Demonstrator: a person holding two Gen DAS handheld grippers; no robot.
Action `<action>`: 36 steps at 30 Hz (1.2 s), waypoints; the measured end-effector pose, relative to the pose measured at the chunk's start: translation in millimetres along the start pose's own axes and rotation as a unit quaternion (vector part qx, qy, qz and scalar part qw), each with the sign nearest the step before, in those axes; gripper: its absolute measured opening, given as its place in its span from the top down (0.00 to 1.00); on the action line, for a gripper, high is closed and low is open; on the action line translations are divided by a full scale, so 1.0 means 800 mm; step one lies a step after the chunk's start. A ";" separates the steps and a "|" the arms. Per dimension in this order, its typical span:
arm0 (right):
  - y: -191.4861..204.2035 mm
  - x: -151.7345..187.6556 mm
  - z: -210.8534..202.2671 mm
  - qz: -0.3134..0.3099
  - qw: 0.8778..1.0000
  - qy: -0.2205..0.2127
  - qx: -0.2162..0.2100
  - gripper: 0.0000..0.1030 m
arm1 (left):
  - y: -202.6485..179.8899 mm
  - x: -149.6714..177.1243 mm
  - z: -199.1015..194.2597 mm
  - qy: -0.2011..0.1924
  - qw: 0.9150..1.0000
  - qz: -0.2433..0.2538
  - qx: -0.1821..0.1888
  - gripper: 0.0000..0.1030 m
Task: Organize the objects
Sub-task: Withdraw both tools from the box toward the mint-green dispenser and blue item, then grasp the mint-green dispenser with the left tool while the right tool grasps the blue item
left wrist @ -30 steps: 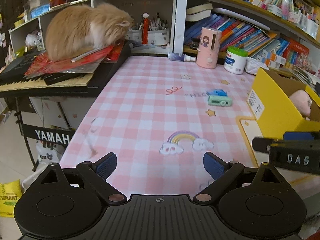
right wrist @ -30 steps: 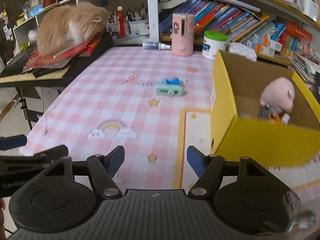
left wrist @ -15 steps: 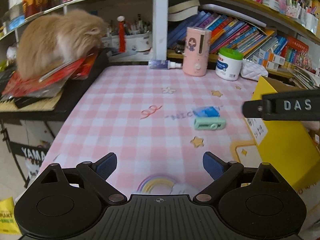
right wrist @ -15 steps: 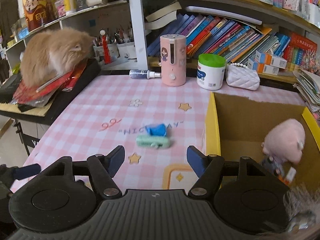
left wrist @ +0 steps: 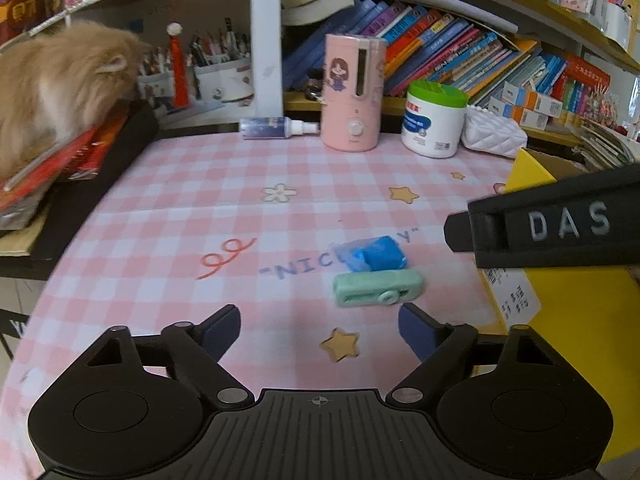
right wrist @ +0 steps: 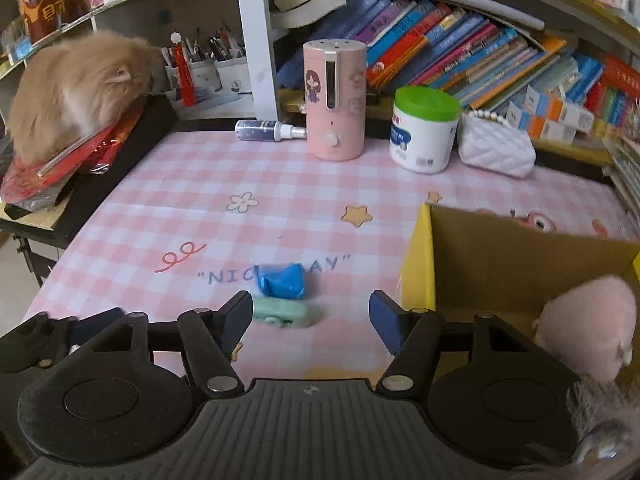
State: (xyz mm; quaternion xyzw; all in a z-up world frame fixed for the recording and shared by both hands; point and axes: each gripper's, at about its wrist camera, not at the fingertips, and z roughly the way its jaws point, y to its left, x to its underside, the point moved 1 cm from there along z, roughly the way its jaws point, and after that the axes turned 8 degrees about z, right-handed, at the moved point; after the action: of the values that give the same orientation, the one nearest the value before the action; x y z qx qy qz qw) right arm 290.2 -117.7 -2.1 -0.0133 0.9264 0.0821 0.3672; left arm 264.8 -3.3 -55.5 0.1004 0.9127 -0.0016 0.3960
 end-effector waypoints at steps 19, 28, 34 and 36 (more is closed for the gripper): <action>-0.030 -0.023 0.016 -0.008 0.999 -0.006 0.036 0.44 | -0.031 -0.016 0.074 0.010 0.999 -0.037 0.008 0.41; -0.017 -0.029 0.019 -0.011 1.000 -0.010 0.023 0.38 | -0.001 -0.001 0.055 0.017 0.999 -0.030 0.004 0.83; 0.018 -0.033 0.029 -0.026 0.999 -0.004 -0.020 0.37 | 0.037 0.017 0.021 0.028 0.997 -0.069 -0.014 0.83; 0.029 -0.032 0.041 -0.027 0.999 0.010 -0.026 0.37 | 0.051 0.020 0.007 0.024 0.996 -0.089 -0.022 0.83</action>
State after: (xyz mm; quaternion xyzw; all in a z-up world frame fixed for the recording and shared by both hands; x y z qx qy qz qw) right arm 329.2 -90.7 -5.1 -0.0488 0.9268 0.0964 0.3597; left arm 266.0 39.2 -67.8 0.0099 0.9271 -0.0141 0.3745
